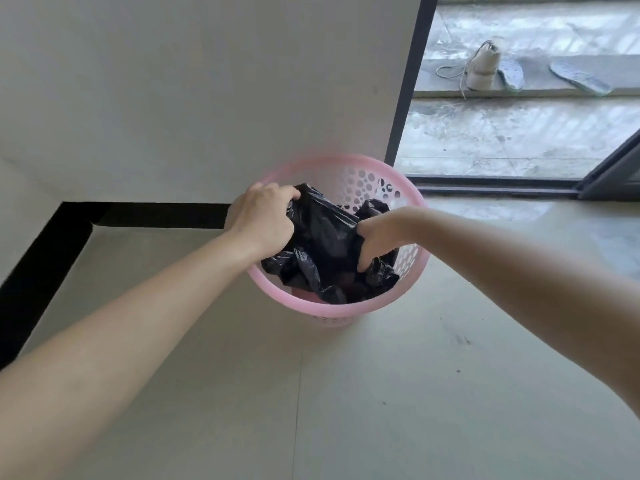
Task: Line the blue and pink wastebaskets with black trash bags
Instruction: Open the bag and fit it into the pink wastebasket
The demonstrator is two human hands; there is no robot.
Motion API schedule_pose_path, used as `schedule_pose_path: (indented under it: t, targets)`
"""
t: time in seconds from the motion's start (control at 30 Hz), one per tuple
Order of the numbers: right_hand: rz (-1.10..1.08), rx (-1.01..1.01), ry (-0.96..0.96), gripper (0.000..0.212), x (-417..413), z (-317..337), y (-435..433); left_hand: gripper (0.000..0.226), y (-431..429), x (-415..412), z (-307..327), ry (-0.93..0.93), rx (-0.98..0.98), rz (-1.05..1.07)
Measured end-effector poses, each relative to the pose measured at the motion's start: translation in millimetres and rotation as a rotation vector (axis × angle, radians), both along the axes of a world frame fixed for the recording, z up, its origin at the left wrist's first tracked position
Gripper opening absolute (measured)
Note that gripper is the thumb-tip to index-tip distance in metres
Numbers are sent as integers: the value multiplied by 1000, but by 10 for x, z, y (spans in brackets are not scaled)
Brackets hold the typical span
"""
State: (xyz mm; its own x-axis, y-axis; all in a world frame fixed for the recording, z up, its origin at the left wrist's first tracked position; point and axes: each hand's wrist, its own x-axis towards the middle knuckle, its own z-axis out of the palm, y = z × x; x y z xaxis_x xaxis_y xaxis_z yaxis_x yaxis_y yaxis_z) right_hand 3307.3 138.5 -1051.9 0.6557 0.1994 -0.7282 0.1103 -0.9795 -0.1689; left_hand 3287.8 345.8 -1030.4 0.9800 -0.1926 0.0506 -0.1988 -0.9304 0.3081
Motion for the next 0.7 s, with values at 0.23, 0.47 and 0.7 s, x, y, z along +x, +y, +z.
schedule_pose_path:
  t: [0.23, 0.47, 0.7]
  targets:
    - [-441, 501, -60, 73, 74, 417, -275, 11, 28, 18, 179, 250, -666, 218]
    - [-590, 510, -793, 29, -104, 216, -513, 19, 152, 90, 162, 203, -1020, 421]
    - [-183, 165, -1000, 41, -15, 141, -708, 53, 339, 191, -70, 1, -125, 160]
